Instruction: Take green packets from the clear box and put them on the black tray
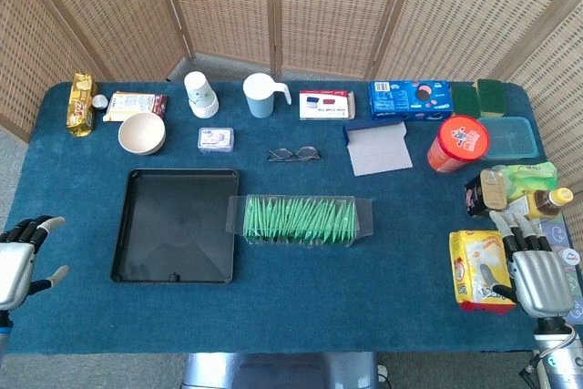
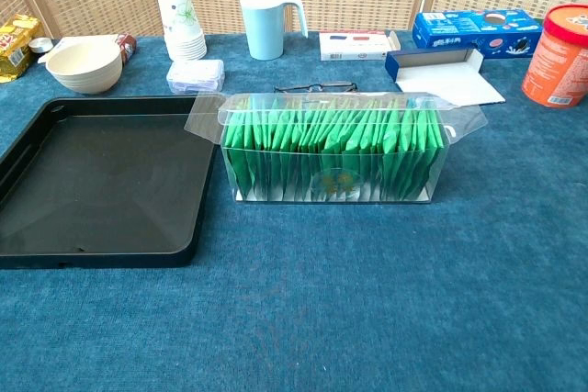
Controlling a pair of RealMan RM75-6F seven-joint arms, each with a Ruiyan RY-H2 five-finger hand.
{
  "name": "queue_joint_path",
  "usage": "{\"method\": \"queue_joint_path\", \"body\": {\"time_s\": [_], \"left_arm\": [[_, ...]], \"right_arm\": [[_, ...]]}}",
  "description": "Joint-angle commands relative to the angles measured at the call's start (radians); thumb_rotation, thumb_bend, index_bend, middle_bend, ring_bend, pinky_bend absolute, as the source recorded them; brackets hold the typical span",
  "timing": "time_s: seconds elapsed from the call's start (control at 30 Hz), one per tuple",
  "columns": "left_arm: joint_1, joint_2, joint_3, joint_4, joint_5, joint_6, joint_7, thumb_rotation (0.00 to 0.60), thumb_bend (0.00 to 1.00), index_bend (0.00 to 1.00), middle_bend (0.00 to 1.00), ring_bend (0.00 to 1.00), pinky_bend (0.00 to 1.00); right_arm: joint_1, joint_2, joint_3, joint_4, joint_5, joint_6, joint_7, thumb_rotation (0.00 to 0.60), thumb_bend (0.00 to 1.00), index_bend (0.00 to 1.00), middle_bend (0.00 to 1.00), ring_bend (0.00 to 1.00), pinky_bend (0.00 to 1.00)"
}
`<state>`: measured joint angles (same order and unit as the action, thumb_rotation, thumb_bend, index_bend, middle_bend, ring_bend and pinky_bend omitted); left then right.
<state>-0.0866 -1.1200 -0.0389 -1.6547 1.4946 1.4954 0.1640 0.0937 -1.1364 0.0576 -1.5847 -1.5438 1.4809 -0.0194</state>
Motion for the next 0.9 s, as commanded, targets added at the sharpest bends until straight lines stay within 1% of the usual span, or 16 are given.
{"method": "queue_joint_path", "body": {"time_s": [0.03, 0.3, 0.6, 0.7, 0.77, 0.9], "left_arm": [[-0.002, 0.009, -0.001, -0.008, 0.007, 0.003, -0.001, 0.600, 0.14, 0.24, 0.26, 0.24, 0.35], [-0.038, 0.033, -0.003, -0.049, 0.035, -0.037, 0.012, 0.600, 0.14, 0.24, 0.27, 0.24, 0.35], [-0.125, 0.058, -0.031, -0.110, 0.066, -0.123, 0.061, 0.600, 0.14, 0.24, 0.27, 0.24, 0.35], [-0.181, 0.047, -0.049, -0.134, 0.082, -0.178, 0.085, 0.600, 0.14, 0.24, 0.26, 0.24, 0.35], [-0.241, 0.034, -0.071, -0.164, 0.100, -0.236, 0.114, 0.600, 0.14, 0.24, 0.26, 0.24, 0.35], [-0.332, 0.012, -0.111, -0.207, 0.066, -0.338, 0.171, 0.600, 0.14, 0.24, 0.25, 0.24, 0.35]], "right_arm": [[-0.003, -0.003, -0.001, 0.003, -0.003, 0.007, 0.003, 0.558, 0.36, 0.05, 0.15, 0.07, 0.15], [-0.010, -0.012, -0.004, 0.009, -0.006, 0.019, 0.013, 0.557, 0.36, 0.05, 0.15, 0.07, 0.15], [-0.028, -0.010, -0.008, 0.013, 0.000, 0.040, 0.021, 0.556, 0.36, 0.05, 0.15, 0.07, 0.15], [-0.031, -0.016, -0.012, 0.017, 0.002, 0.037, 0.023, 0.557, 0.36, 0.05, 0.15, 0.07, 0.15], [-0.035, -0.018, -0.012, 0.019, 0.006, 0.040, 0.027, 0.558, 0.36, 0.05, 0.15, 0.07, 0.15], [-0.042, -0.021, -0.015, 0.024, 0.008, 0.045, 0.034, 0.558, 0.36, 0.05, 0.15, 0.07, 0.15]]}}
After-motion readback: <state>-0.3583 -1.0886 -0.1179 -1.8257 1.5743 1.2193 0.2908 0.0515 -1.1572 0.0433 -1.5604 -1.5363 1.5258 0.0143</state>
